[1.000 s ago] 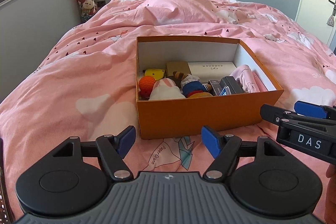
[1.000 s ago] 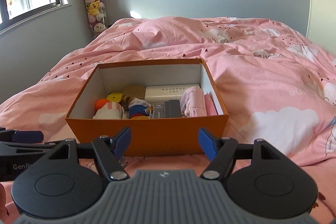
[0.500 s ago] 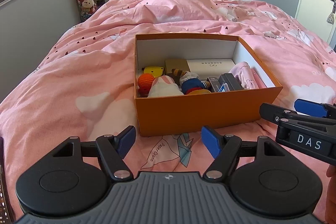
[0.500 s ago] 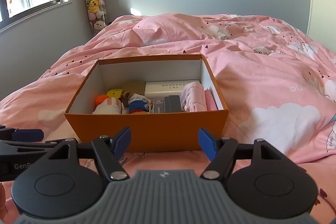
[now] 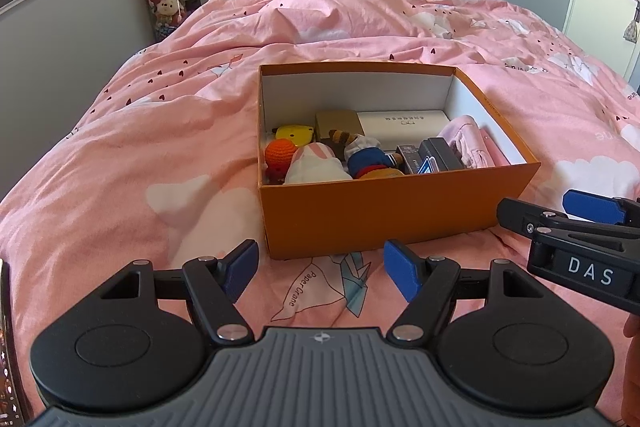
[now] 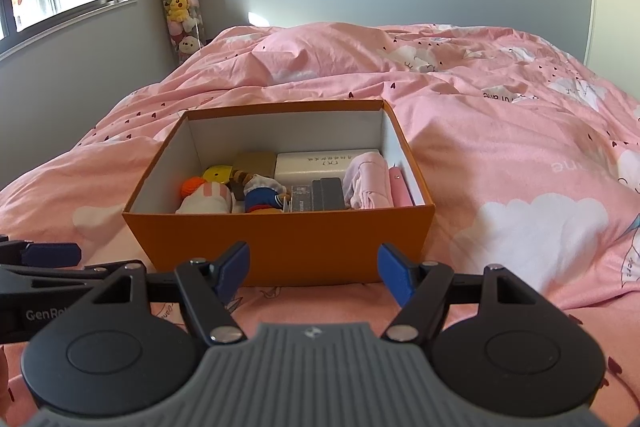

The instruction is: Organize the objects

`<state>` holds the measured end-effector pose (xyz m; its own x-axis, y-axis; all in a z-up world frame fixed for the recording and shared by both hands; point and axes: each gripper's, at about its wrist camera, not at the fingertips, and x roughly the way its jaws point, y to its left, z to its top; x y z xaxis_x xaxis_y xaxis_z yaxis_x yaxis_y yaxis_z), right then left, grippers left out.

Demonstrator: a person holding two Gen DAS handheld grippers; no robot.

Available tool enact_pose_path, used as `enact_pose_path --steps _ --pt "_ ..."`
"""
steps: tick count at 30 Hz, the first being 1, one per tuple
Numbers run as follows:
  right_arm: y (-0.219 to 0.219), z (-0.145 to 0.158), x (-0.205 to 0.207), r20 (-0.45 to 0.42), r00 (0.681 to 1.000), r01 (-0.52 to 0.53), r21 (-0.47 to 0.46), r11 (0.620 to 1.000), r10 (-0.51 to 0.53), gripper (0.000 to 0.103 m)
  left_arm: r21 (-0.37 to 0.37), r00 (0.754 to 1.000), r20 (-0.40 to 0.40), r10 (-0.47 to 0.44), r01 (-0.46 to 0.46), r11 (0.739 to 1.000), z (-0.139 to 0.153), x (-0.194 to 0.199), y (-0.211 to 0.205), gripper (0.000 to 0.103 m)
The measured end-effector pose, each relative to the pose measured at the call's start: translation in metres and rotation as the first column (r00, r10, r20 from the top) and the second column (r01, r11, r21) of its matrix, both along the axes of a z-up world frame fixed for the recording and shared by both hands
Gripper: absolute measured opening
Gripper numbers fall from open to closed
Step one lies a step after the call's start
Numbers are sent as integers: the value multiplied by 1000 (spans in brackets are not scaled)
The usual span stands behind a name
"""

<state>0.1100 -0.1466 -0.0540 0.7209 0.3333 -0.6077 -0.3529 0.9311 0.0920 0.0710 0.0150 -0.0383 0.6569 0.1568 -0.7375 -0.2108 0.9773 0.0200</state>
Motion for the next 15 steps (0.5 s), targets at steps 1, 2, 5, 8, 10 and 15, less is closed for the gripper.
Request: enact_pose_path --steps 1,2,5,8,10,15 --pt "0 0 0 0 1000 1 0 1000 -1 72 0 1000 0 0 0 1000 0 0 0 84" --pt "0 0 0 -1 1000 1 0 1000 -1 72 1 1000 -1 0 0 1000 0 0 0 84" --pt "0 0 0 -2 1000 0 -1 1000 0 72 1 1000 0 -1 1 1000 0 0 0 84" --pt "-1 -1 0 -5 1000 -3 -4 1000 3 72 1 1000 0 -1 1 1000 0 0 0 84" --pt "-1 -1 -1 -6 1000 -3 -4 1000 3 72 1 1000 0 -4 4 1000 1 0 2 84" --pt "-1 -1 -1 -10 1000 -4 -4 1000 4 72 2 1000 -1 -4 4 1000 1 0 2 84"
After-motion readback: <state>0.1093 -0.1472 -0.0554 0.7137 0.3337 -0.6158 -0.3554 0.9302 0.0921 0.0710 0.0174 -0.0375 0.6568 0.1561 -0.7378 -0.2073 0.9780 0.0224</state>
